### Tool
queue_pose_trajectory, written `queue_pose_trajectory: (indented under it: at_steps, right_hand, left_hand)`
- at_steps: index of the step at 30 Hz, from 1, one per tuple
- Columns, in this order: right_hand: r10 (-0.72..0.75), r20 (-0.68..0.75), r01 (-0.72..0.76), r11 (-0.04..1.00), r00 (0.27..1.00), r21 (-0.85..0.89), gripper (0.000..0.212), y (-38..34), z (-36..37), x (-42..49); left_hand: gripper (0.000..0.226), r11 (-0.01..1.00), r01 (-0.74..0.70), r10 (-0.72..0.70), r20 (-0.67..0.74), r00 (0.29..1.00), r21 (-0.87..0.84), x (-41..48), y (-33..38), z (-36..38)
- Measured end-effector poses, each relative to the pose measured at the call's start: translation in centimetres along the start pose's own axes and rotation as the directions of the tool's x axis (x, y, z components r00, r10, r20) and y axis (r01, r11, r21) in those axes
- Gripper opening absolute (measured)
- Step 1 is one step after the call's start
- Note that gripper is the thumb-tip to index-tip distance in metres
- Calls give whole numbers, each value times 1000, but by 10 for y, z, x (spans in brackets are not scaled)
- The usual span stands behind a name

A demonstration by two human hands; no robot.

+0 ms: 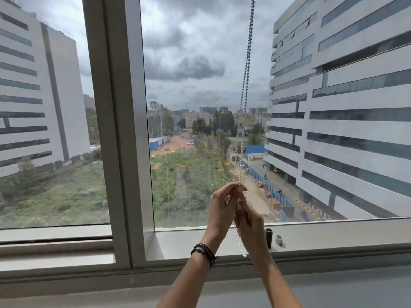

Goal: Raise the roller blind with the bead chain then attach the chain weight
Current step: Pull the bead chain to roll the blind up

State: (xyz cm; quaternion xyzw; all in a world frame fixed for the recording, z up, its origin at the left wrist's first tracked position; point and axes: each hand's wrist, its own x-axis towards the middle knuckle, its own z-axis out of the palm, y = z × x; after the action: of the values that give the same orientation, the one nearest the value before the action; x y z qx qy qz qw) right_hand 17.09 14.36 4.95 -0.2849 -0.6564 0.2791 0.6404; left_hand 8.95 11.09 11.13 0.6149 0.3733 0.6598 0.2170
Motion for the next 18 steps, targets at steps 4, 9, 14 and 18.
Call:
queue_pose_trajectory:
  at_steps: [4, 9, 14, 18]
  right_hand:
    - [40, 22, -40, 999, 999, -10, 37, 10, 1, -19]
    - [49, 20, -48, 996, 999, -81, 42, 11, 2, -40]
    - [63, 15, -62, 997, 998, -52, 32, 12, 2, -50]
    - [74, 22, -74, 997, 997, -35, 31, 13, 3, -53]
  left_hand:
    - [17, 1000, 17, -17, 16, 1000, -16, -13, -14, -2]
    - [14, 1000, -17, 18, 31, 999, -25, -17, -19, -7]
    - [14, 999, -35, 36, 42, 998, -25, -18, -19, -8]
    - [14, 999, -36, 36, 34, 999, -16, -21, -22, -9]
